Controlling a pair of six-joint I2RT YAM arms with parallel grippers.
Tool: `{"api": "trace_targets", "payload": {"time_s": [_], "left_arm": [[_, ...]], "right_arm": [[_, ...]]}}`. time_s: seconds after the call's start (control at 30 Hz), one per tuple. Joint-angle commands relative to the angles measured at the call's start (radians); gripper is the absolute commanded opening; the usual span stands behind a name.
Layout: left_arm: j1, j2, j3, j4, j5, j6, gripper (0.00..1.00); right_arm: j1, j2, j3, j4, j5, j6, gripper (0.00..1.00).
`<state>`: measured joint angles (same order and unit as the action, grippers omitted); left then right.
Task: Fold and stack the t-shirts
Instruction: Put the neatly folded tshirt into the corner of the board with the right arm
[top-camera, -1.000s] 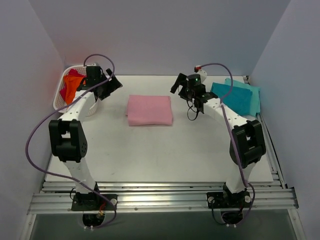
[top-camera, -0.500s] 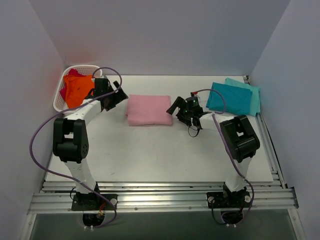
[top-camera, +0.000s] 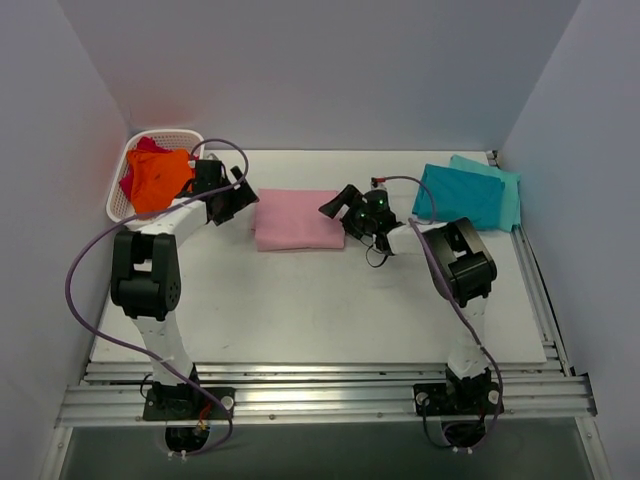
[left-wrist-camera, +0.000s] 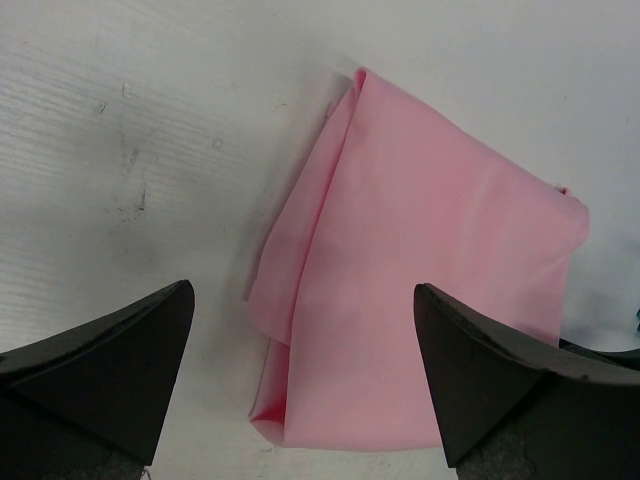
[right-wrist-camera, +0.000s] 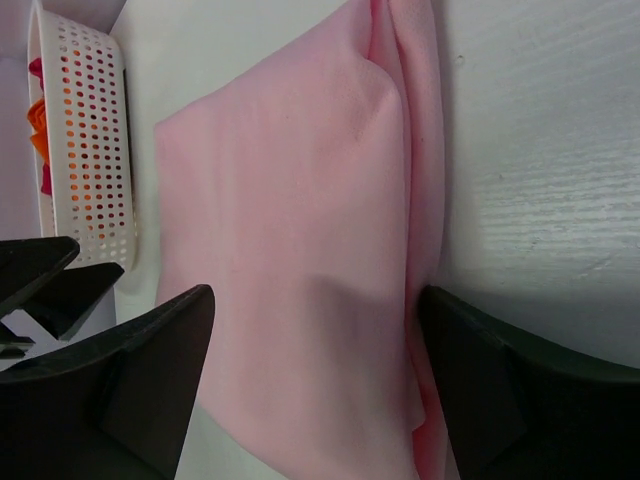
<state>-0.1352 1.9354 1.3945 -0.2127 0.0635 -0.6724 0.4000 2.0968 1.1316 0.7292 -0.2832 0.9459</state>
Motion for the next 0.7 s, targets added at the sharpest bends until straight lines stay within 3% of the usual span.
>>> {"api": "trace_targets", "payload": {"time_s": [0.0, 0.03, 0.07, 0.13, 0.17, 0.37, 0.53, 0.67], "left_arm": [[0.0, 0.008, 0.044, 0.041, -0.005, 0.005, 1.0], [0.002, 0.01, 0.044, 0.041, -0.004, 0.005, 1.0], [0.002, 0.008, 0.041, 0.042, -0.001, 0.004, 1.0], [0.002, 0.004, 0.035, 0.047, 0.004, -0.001, 1.0], [0.003, 0.0, 0.025, 0.059, 0.007, -0.006, 1.0], [0.006, -0.01, -0.018, 0.102, 0.027, -0.019, 1.0], [0.008, -0.042, -0.069, 0.133, 0.035, -0.021, 1.0], [0.011, -0.061, -0.112, 0.173, 0.055, -0.029, 1.0]], "right_arm": [[0.014, 0.066, 0.022, -0.117, -0.008, -0.01, 0.76], [0.016, 0.075, 0.033, -0.135, -0.008, -0.018, 0.69], [0.019, 0.081, 0.048, -0.155, -0.004, -0.03, 0.45], [0.022, 0.103, 0.083, -0.181, -0.004, -0.044, 0.21], [0.022, 0.111, 0.094, -0.188, -0.005, -0.053, 0.0], [0.026, 0.16, 0.16, -0.175, -0.034, -0.084, 0.0], [0.019, 0.114, 0.333, -0.408, 0.059, -0.199, 0.0], [-0.012, 0.123, 0.589, -0.606, 0.131, -0.308, 0.0]]}}
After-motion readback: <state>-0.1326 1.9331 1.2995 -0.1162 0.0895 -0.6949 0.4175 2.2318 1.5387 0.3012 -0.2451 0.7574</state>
